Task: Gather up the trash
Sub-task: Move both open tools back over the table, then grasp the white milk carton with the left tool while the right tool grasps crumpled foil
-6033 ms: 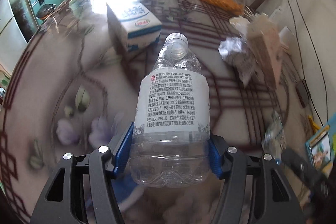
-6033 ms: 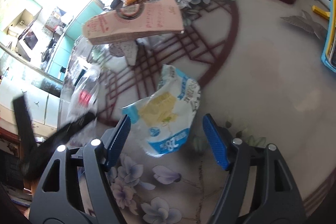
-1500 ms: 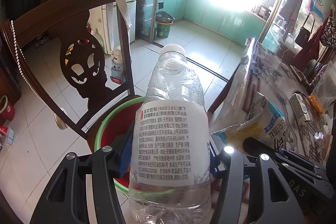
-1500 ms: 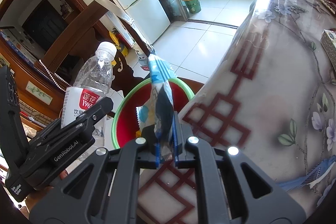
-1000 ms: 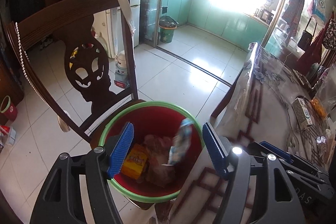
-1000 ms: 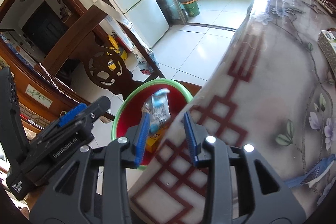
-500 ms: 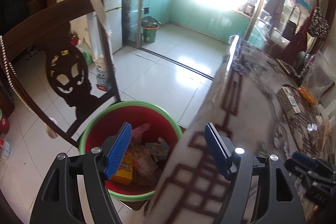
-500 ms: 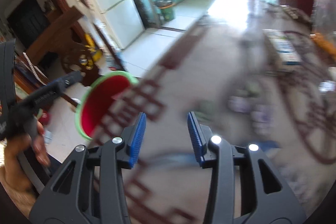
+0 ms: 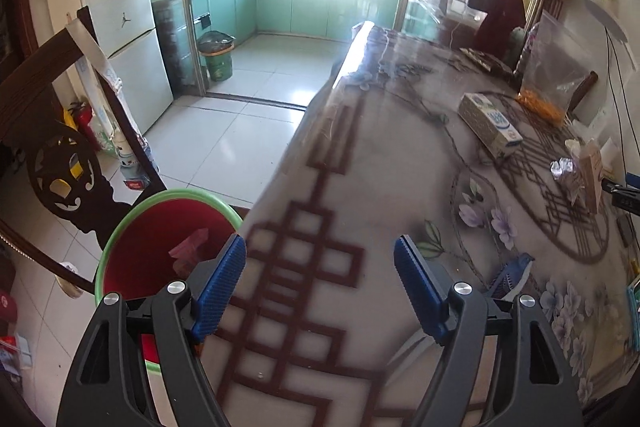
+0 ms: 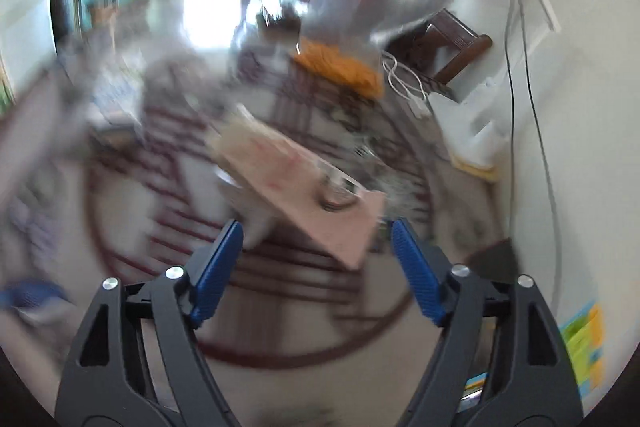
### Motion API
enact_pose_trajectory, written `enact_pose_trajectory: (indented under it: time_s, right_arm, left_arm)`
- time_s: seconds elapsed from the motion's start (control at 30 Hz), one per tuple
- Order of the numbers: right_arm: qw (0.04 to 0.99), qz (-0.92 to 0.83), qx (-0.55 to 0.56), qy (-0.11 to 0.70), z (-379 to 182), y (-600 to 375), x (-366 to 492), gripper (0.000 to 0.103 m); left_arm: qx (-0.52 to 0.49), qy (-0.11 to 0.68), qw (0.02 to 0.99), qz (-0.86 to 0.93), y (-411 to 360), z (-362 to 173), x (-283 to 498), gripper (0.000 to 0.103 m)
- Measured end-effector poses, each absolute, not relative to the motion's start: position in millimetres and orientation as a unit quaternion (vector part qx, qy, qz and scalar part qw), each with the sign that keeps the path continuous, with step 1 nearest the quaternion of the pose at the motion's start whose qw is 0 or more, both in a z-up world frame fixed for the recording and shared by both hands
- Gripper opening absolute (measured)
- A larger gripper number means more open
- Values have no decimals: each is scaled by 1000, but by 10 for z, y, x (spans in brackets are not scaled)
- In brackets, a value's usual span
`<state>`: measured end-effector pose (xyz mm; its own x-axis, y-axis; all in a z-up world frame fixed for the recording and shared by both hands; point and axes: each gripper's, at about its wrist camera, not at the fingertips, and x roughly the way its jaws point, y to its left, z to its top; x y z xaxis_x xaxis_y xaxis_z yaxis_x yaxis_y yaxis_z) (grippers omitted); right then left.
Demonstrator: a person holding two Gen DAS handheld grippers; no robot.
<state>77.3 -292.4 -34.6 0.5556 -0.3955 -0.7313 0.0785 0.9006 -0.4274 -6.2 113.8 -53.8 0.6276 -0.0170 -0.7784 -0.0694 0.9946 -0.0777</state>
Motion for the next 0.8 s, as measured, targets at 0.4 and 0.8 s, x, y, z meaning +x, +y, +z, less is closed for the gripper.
enact_pose_trajectory:
  time_s: [0.4, 0.8]
  right_arm:
    - [837, -120, -215, 488, -800, -2988, 1181, 1]
    - [865, 3, 110, 489, -516, -3553, 776, 0]
  left_arm:
    - [-26, 453, 891, 3, 798, -671, 44, 73]
    - [-25, 456, 888, -52, 181, -704, 170, 73]
